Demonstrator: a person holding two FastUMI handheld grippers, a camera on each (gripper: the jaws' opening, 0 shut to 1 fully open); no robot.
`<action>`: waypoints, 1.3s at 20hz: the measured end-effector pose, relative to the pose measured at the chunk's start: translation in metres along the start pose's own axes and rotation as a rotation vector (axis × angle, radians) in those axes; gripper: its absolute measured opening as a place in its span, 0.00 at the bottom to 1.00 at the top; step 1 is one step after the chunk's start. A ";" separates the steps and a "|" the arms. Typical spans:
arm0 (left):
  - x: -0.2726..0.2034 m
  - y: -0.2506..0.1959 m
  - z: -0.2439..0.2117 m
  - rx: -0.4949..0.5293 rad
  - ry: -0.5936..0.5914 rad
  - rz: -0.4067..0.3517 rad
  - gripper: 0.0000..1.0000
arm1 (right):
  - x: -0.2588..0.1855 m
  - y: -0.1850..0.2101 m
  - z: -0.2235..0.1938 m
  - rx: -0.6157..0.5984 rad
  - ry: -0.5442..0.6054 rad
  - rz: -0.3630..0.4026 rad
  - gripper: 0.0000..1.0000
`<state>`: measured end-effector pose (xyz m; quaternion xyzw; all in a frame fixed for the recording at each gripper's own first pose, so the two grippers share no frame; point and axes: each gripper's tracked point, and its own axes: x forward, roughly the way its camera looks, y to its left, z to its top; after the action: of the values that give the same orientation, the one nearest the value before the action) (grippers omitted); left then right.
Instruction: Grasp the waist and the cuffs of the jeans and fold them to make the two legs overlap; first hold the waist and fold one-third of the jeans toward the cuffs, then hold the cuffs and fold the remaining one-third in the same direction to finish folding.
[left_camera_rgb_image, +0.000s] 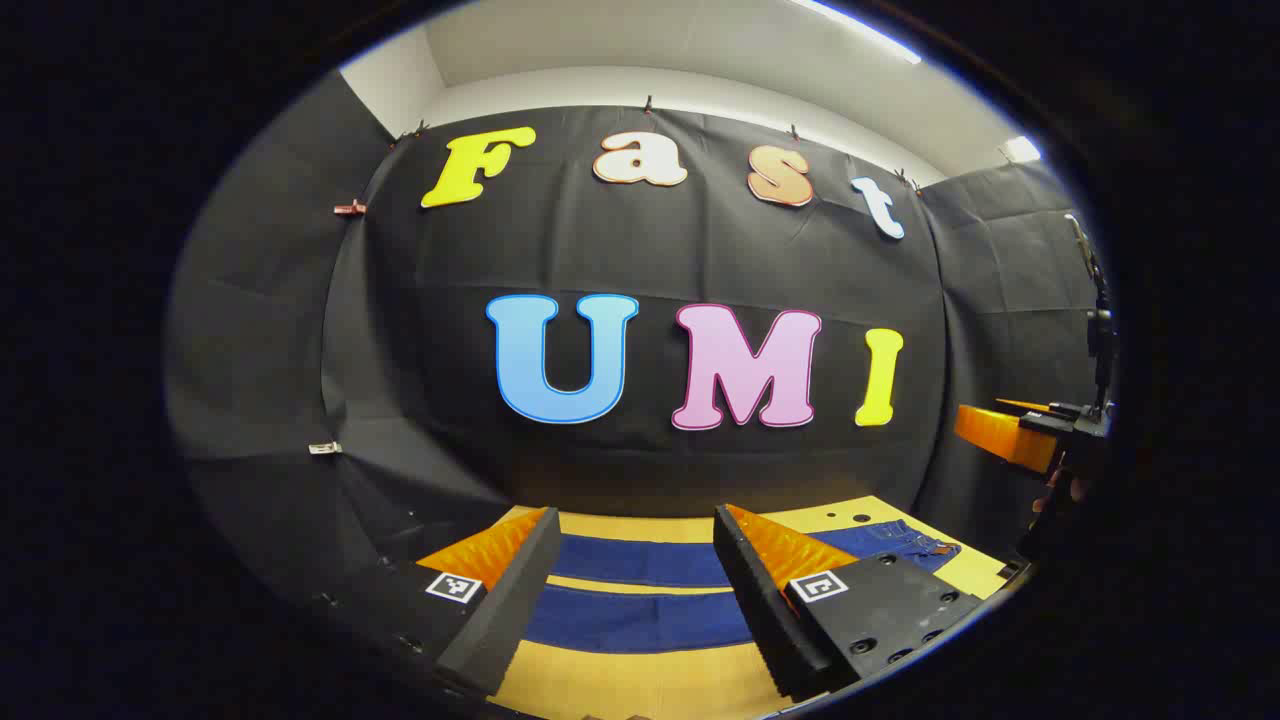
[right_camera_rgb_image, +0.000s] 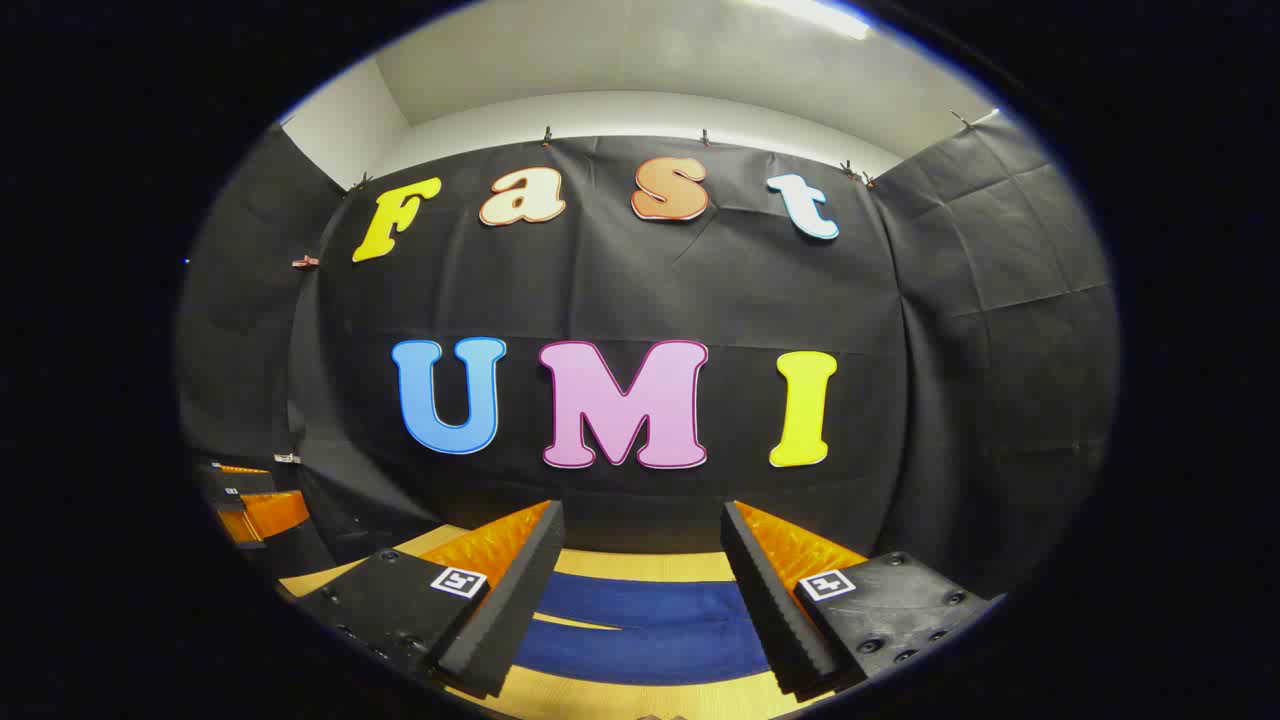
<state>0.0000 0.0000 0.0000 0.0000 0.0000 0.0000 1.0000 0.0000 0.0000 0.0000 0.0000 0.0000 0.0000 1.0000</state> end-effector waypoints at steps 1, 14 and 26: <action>0.001 0.000 0.001 0.002 0.000 -0.001 0.96 | 0.000 -0.001 0.000 -0.007 -0.005 0.000 0.97; 0.006 0.027 -0.016 0.013 0.033 0.041 0.96 | 0.000 -0.005 0.001 -0.015 -0.019 -0.011 0.97; 0.050 0.134 -0.101 0.542 0.221 -0.033 0.98 | 0.020 -0.032 -0.013 -0.090 0.006 0.008 0.97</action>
<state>0.0502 0.1339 -0.1006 0.2672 0.1090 -0.0161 0.9573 0.0204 -0.0317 -0.0132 -0.0452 0.0029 0.0039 0.9990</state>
